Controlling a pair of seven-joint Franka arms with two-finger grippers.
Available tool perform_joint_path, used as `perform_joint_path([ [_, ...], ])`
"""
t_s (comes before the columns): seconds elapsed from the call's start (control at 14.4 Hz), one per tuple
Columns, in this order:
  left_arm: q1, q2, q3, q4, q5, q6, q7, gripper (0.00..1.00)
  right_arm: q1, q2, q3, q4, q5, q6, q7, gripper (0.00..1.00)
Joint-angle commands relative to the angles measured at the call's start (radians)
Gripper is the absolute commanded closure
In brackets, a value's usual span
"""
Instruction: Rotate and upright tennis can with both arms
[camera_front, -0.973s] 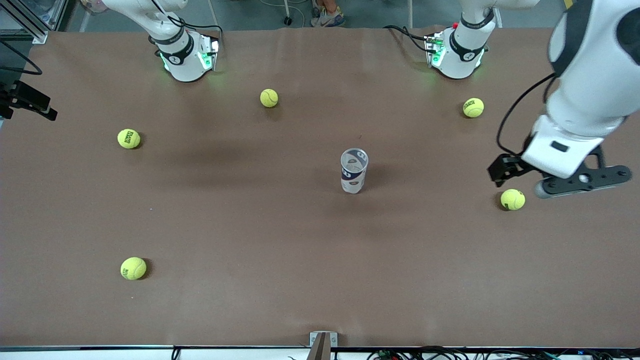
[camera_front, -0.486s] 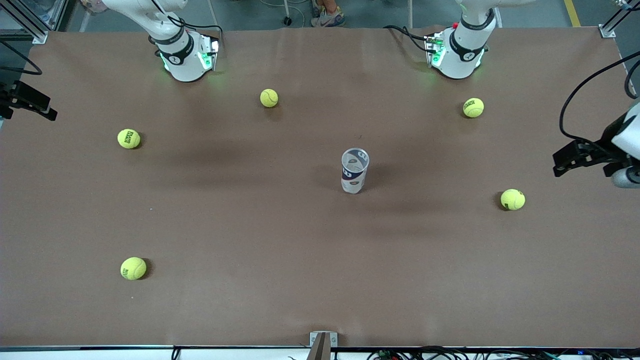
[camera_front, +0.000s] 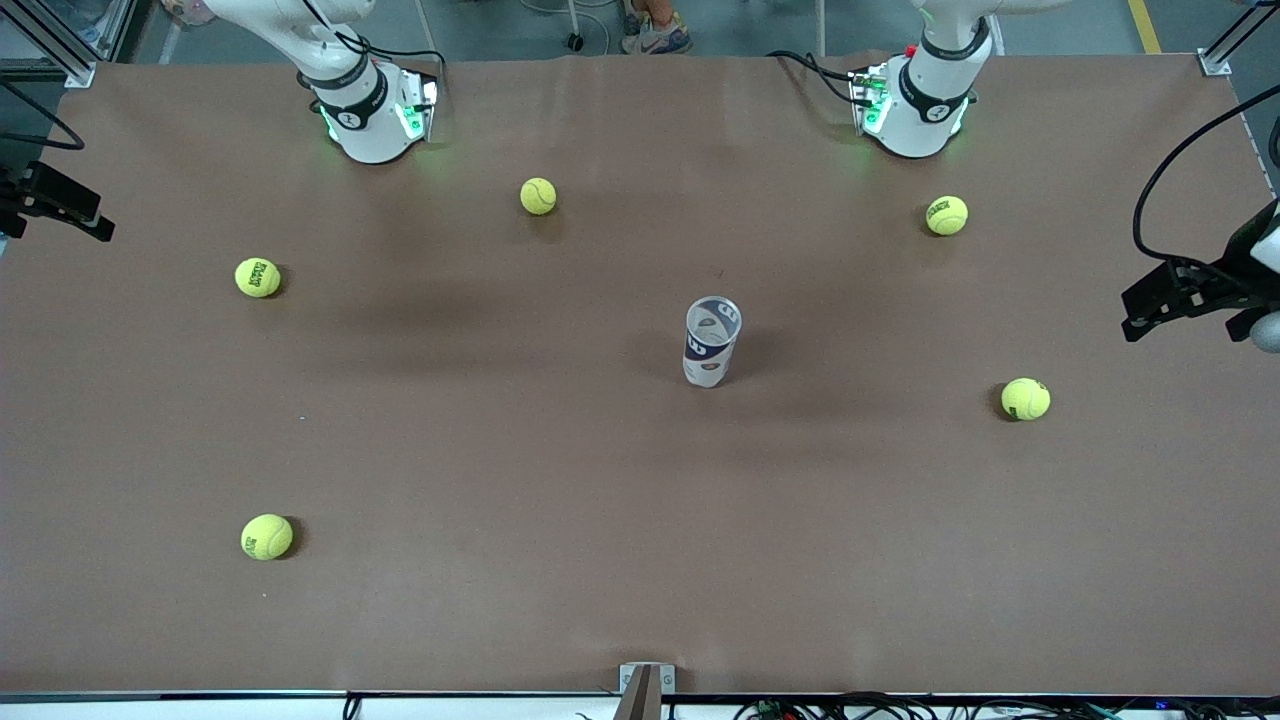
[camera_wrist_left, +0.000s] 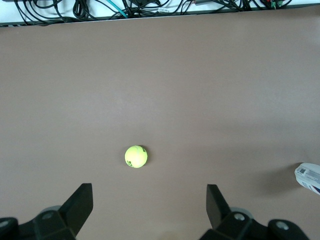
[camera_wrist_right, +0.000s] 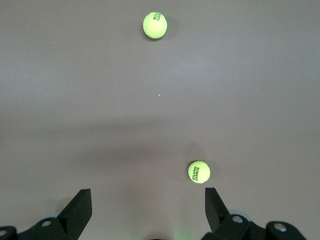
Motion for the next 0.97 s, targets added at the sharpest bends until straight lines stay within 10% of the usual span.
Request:
perform_joint_path([
  [0.0, 0.007, -0.096, 0.001, -0.111, -0.01, -0.002, 0.0, 0.0, -0.006, -0.033, 0.005, -0.036, 0.013, 0.015, -0.012, 0.0],
  [0.28, 0.004, -0.211, 0.0, -0.243, -0.035, 0.01, -0.031, 0.0, -0.006, -0.033, 0.005, -0.036, 0.013, 0.015, -0.012, 0.0],
  [0.9, -0.051, -0.179, 0.063, -0.224, -0.098, 0.003, -0.078, 0.0, -0.006, -0.033, 0.006, -0.036, 0.013, 0.013, -0.012, 0.0],
])
